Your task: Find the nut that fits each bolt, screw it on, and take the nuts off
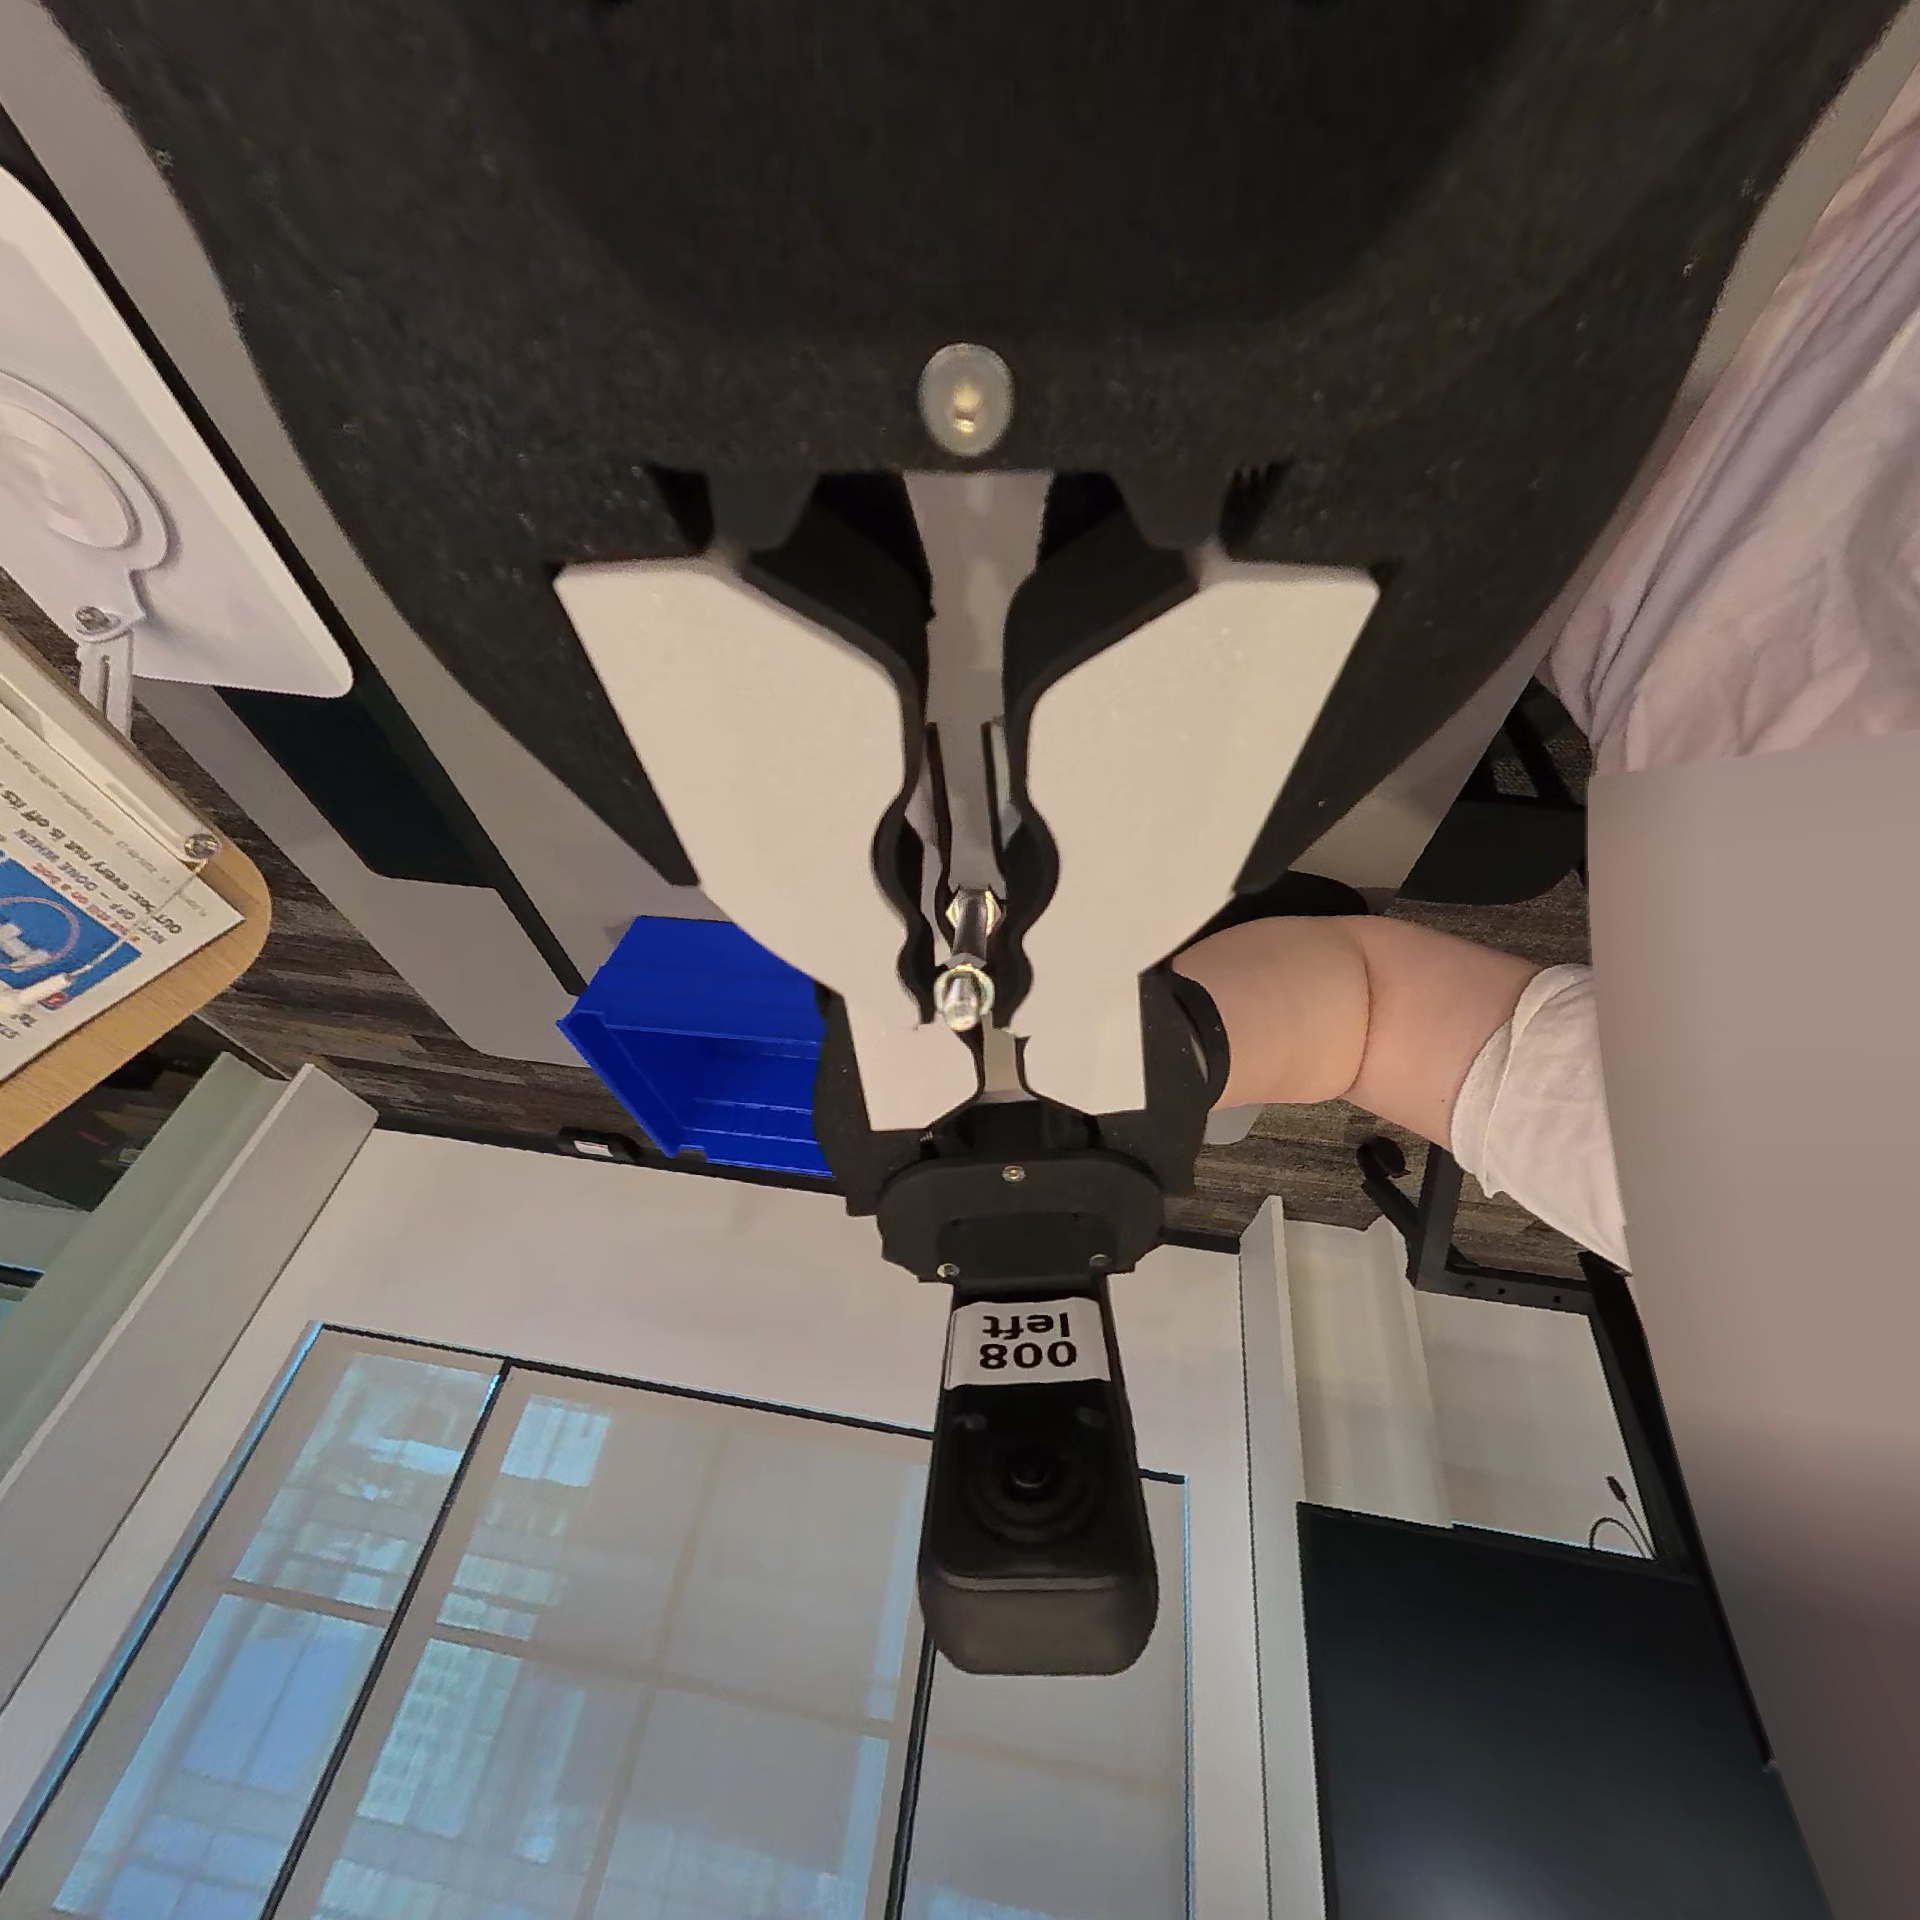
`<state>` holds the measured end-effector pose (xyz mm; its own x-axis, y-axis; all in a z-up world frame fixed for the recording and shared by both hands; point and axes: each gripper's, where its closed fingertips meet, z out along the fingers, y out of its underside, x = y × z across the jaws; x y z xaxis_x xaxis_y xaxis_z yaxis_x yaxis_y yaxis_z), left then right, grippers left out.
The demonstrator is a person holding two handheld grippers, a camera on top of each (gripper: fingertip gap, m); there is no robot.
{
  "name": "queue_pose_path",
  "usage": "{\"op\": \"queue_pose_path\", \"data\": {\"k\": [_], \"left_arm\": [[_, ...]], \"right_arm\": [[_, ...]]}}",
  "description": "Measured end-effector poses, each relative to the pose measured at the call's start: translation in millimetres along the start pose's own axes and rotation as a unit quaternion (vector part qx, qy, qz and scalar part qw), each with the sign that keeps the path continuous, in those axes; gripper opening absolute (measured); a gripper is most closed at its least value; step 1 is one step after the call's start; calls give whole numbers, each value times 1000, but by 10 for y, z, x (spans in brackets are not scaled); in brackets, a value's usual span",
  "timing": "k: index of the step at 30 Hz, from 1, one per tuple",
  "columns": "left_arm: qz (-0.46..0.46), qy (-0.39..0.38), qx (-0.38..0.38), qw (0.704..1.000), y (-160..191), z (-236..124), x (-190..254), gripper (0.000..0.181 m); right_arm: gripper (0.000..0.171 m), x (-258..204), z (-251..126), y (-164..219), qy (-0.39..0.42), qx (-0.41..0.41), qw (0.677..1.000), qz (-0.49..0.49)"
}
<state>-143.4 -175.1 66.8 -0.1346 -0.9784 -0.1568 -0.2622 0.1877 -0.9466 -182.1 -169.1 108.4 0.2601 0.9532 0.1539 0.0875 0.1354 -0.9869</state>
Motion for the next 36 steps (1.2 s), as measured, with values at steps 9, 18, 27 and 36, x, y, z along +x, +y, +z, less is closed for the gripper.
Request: {"op": "queue_pose_path", "data": {"k": [9, 18, 27, 36], "left_arm": [[7, -29, 2, 1000, -8, -8, -68, 4], [-40, 10, 53, 998, -129, -41, -18, 4], [-64, 33, 93, 993, -210, -43, 25, 4], [-73, 52, 110, 990, -261, -61, 76, 4]], "right_arm": [[10, 36, 7, -7, 22, -2, 1000, 0], [27, 62, -71, -143, 37, 37, 999, -16], [21, 58, -125, -232, -4, 90, 995, 49], [18, 33, -196, -290, -26, 107, 992, 60]]}}
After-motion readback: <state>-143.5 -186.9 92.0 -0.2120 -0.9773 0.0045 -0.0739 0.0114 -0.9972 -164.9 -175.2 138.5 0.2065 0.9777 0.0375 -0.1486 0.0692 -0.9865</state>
